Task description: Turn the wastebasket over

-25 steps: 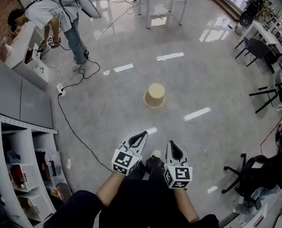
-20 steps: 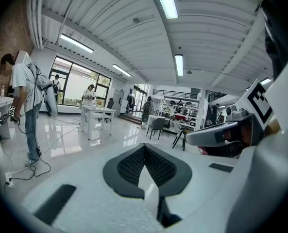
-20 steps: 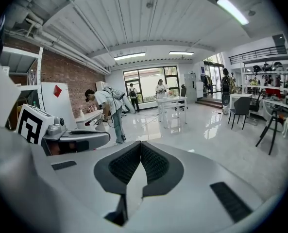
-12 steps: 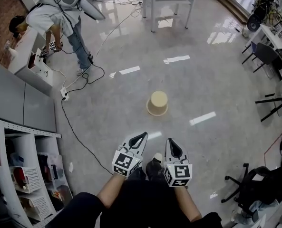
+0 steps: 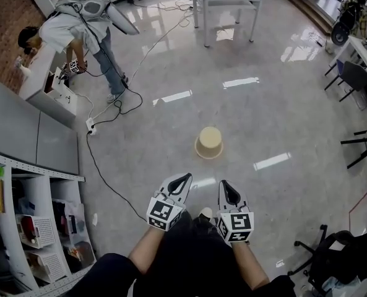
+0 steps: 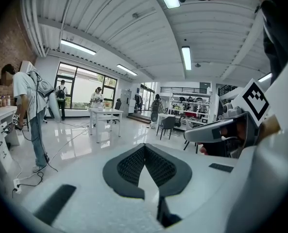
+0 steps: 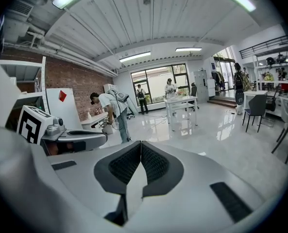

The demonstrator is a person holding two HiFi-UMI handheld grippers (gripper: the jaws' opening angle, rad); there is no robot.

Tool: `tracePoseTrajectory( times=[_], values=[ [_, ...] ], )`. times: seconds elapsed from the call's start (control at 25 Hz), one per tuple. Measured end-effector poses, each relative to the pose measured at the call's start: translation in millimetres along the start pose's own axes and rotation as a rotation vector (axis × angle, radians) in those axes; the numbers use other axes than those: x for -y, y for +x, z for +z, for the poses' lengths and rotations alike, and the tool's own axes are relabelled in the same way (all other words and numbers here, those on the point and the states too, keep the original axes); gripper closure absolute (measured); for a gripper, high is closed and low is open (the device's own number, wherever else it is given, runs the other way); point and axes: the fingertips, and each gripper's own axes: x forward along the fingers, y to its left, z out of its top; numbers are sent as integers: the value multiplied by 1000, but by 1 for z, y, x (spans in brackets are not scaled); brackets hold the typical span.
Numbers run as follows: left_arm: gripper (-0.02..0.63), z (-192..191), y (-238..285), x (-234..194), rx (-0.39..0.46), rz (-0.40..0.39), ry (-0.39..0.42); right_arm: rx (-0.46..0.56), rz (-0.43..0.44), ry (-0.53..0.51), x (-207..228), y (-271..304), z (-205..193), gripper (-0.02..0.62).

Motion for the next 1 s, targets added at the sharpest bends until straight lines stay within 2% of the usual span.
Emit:
tracePoseTrajectory(
  times=[0.2, 0.44, 0.76, 1.0],
  values=[
    [598, 10, 19, 2, 6, -5, 22, -4, 9, 12, 12, 9, 2, 584],
    [598, 9, 41, -19, -2, -25, 25, -26, 0, 9, 15, 41, 0, 584],
    [598, 14, 65, -36, -14, -57, 13, -12, -34, 16, 27, 67, 21, 584],
    [598, 10, 88, -45, -28, -74, 34, -33, -49, 38, 45, 85, 13, 584]
  ],
)
